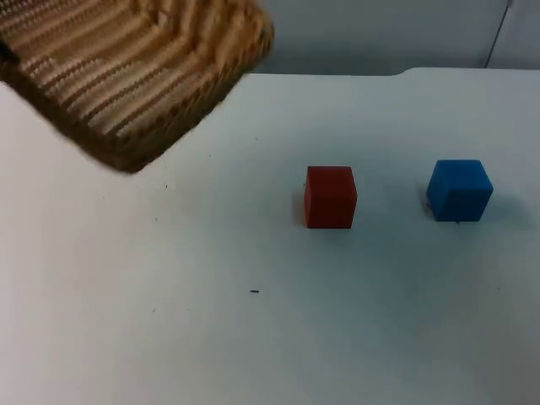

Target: Pick up the basket with the left hand and place the blue cube into the basket with the right hand.

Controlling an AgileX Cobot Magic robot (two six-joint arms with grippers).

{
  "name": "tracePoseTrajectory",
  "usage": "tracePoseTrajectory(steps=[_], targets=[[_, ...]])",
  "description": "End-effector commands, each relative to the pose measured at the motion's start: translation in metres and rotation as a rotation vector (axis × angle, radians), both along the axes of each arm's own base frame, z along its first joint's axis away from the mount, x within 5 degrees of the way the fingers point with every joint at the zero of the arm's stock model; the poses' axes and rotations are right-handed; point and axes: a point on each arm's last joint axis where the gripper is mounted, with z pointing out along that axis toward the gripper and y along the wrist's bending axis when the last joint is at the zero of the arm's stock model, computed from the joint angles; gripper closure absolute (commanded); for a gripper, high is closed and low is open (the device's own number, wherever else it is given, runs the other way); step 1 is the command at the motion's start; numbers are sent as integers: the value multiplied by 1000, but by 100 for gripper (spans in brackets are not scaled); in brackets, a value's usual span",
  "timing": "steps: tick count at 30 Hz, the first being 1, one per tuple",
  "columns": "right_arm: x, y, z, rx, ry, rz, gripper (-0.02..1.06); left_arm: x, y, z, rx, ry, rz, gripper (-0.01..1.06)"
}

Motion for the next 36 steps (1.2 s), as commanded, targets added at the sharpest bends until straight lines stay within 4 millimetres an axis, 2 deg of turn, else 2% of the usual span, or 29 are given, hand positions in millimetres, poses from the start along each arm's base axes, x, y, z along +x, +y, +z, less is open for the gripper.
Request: tracePoseTrajectory(steps=[1, 5, 12, 18, 19, 23, 24, 25, 28, 29, 33, 36], targets=[[0, 1, 3, -25, -11, 25, 0, -16, 11, 0, 171, 73, -194, 105], [0, 1, 2, -35, -8, 32, 0, -29, 13, -6, 255, 159, -435, 105], [8, 2, 2, -61, 3, 50, 0, -31, 8, -6, 273, 143, -526, 105], [41, 5, 2, -35, 60, 28, 0, -29, 8, -9, 286, 130, -556, 105], [41, 5, 2, -35, 60, 28, 0, -29, 8, -9, 286, 130, -556, 105], [75, 8, -1, -13, 114, 8, 0, -21, 8, -27, 259, 192, -566, 105], [75, 8, -1, -13, 114, 8, 0, -21, 8, -27, 259, 192, -566, 105], [88, 9, -5, -3, 140, -2, 0, -19, 7, -31, 247, 200, -570, 105], [111, 11, -12, 20, 165, -26, 0, -12, 2, -45, 189, 195, -612, 105], [111, 11, -12, 20, 165, -26, 0, -12, 2, -45, 189, 195, -612, 105], [139, 13, -30, 18, 215, -31, 2, -3, -5, -57, 114, 161, -638, 105], [150, 14, -41, 14, 250, -32, 2, 3, -5, -60, 109, 164, -647, 105]])
